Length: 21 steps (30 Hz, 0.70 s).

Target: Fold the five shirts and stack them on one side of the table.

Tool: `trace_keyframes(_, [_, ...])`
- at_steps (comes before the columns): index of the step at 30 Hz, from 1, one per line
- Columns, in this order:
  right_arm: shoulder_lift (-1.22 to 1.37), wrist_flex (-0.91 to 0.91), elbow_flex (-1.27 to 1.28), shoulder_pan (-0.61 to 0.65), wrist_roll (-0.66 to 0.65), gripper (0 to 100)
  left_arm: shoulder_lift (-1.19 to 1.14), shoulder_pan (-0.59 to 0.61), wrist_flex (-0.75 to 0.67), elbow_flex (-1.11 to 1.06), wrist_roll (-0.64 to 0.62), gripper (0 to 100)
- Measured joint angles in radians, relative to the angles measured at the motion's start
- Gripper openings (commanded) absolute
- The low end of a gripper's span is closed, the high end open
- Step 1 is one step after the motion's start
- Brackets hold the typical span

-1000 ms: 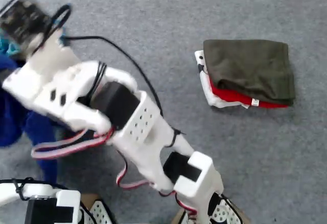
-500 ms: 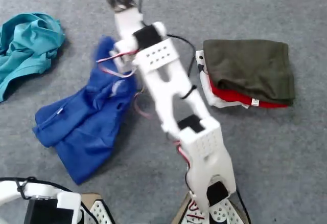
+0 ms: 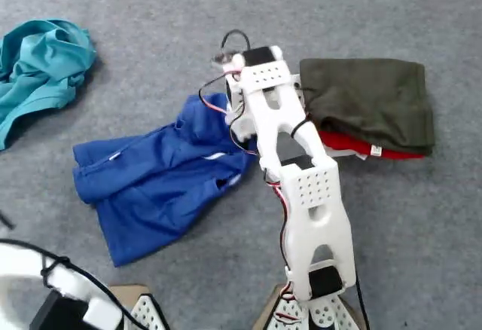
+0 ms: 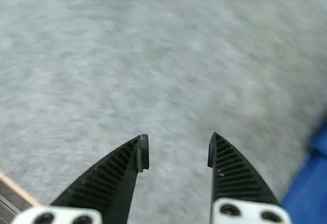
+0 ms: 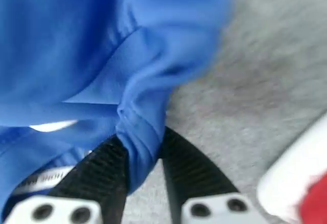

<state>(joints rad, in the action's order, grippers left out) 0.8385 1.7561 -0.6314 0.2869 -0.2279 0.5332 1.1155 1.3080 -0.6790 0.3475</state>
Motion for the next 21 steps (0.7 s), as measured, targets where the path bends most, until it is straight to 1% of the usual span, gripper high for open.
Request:
trace_keyframes(2, [-0.035, 0.000, 0.055, -0.002, -0.028, 21.7, 0.000, -0.117, 0.054, 0.021, 0.000, 21])
trace_keyframes(4, [-0.084, 0.000, 0.094, -0.002, -0.061, 21.8, 0.000, -0.218, 0.066, 0.032, 0.000, 21])
trace_keyframes(6, [-0.143, 0.000, 0.117, -0.002, -0.083, 21.8, 0.000, -0.278, 0.072, 0.040, 0.000, 21])
trace_keyframes(11, [-0.319, 0.000, 0.123, -0.020, -0.094, 21.8, 0.000, -0.287, 0.074, 0.040, 0.023, 21])
trace_keyframes(14, [-0.422, 0.000, 0.123, -0.018, -0.100, 21.8, 0.000, -0.284, 0.061, 0.040, 0.101, 21])
trace_keyframes(18, [-0.502, 0.002, 0.086, -0.018, -0.203, 21.8, 0.000, -0.298, 0.009, 0.040, 0.216, 21])
trace_keyframes(21, [-0.509, 0.002, 0.017, -0.018, -0.287, 21.8, 0.000, -0.354, 0.002, 0.040, 0.287, 21])
